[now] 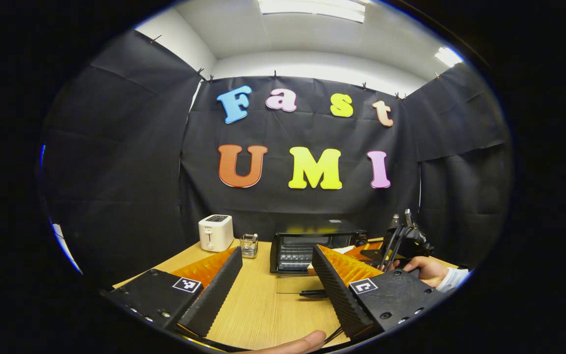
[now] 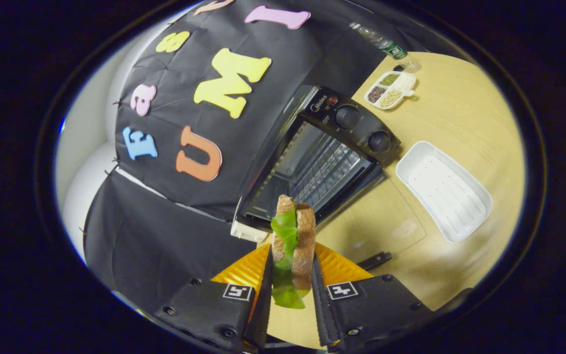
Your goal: Open the electric oven with the left hand, put the food in, and close the electric oven.
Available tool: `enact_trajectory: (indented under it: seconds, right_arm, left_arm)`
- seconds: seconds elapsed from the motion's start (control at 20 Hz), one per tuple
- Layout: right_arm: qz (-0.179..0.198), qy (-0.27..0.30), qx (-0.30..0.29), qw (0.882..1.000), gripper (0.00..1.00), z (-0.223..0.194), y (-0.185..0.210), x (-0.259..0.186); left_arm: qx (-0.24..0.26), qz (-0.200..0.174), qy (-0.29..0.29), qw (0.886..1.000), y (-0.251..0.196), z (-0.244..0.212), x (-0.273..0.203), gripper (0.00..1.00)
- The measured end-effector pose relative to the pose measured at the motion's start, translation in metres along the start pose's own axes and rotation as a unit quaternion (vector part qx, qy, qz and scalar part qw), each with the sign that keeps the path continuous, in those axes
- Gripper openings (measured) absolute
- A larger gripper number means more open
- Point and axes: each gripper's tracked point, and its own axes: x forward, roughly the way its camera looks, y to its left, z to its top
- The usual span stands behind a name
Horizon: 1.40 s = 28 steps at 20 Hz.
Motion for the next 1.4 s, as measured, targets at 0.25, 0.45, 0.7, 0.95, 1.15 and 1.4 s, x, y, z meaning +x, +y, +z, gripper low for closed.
enact_trajectory:
  seconds: [0.25,0.45,0.7,0.95,1.15,1.4]
  right_arm:
    - [-0.001,-0.095,0.008,0.995,0.42,0.034,-0.001,0.079]
    - [-0.022,-0.151,0.016,0.988,0.42,0.043,-0.010,0.129]
    - [-0.043,-0.199,0.031,0.979,0.42,0.056,-0.022,0.170]
    - [-0.059,-0.223,0.019,0.973,0.42,0.063,-0.021,0.189]
    - [-0.067,-0.220,-0.005,0.973,0.36,0.063,-0.026,0.193]
    - [-0.075,-0.222,-0.021,0.972,0.52,0.066,-0.027,0.189]
  left_arm:
    - [-0.013,0.007,0.016,1.000,0.012,-0.015,0.001,0.94]
    - [-0.034,0.019,0.034,0.999,0.020,-0.028,0.005,0.94]
    - [-0.031,0.030,0.041,0.998,0.030,-0.036,0.009,0.94]
    - [-0.030,0.020,0.050,0.998,0.025,-0.045,0.014,0.94]
    - [-0.044,0.025,0.059,0.997,0.029,-0.055,0.017,0.94]
    - [-0.049,0.033,0.066,0.996,0.035,-0.056,0.018,0.94]
